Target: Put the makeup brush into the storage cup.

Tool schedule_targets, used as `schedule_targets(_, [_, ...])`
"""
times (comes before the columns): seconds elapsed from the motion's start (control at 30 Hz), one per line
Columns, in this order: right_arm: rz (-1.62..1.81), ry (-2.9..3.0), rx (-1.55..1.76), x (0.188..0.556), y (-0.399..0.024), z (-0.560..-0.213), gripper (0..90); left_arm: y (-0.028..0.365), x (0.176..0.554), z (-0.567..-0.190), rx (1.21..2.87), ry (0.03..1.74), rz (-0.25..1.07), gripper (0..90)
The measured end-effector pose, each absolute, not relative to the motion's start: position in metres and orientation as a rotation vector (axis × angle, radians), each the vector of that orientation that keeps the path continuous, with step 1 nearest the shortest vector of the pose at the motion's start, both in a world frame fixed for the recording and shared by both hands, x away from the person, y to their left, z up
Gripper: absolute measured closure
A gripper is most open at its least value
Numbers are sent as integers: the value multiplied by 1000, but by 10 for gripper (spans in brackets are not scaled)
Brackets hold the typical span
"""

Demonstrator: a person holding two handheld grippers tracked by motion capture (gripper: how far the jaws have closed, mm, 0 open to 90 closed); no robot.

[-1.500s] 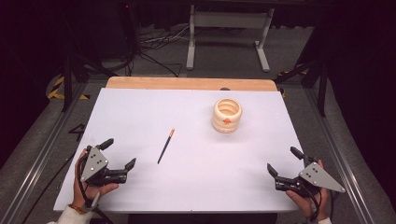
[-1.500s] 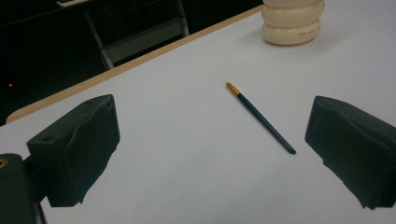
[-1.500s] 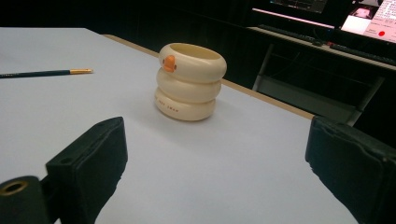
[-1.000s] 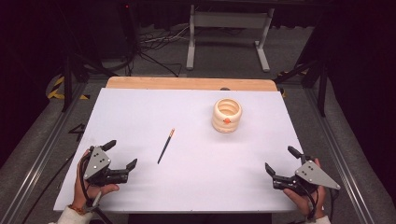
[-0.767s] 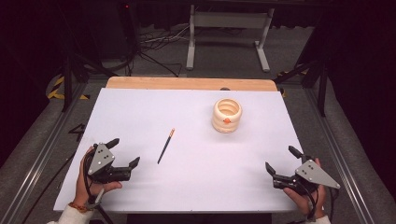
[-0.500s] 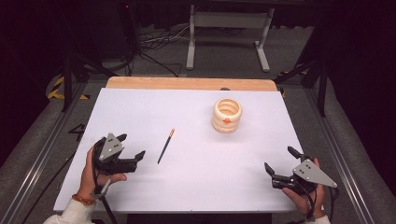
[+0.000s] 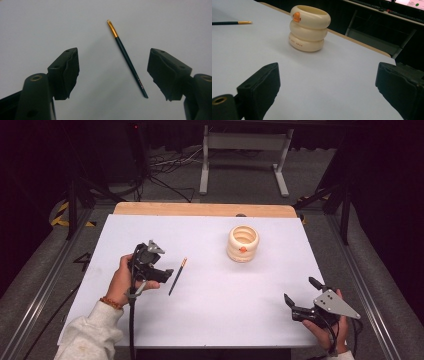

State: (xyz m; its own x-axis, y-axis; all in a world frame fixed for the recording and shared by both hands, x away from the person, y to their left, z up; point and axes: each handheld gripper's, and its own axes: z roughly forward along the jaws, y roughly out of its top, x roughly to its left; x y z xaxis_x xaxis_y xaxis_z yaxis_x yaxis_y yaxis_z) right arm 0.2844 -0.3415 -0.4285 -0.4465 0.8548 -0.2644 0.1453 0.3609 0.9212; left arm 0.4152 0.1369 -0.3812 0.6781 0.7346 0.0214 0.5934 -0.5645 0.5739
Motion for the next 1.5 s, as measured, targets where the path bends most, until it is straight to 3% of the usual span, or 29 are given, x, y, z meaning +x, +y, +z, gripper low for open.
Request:
schedule_targets(0.13, [1125, 1837, 877, 285, -341, -430, 66, 119, 439, -390, 2457, 1084, 211, 337])
schedule_targets(0.63, [1108, 1849, 871, 286, -341, -431, 68, 97, 485, -410, 2522, 1276, 30, 512])
schedule_targets(0.97, [1109, 1854, 879, 287, -342, -432, 69, 88, 493, -421, 2575, 1310, 12, 555])
schedule_targets(1.17, [1107, 1855, 883, 288, -342, -432, 70, 84, 494, -423, 2632, 1295, 89, 731])
schedule_targets(1.37, [1103, 1857, 882, 288, -342, -432, 71, 80, 495, -423, 2685, 1242, 108, 832])
schedule_targets(1.5, [1102, 1856, 886, 288, -343, -432, 71, 80, 495, -423, 2698, 1211, 107, 835])
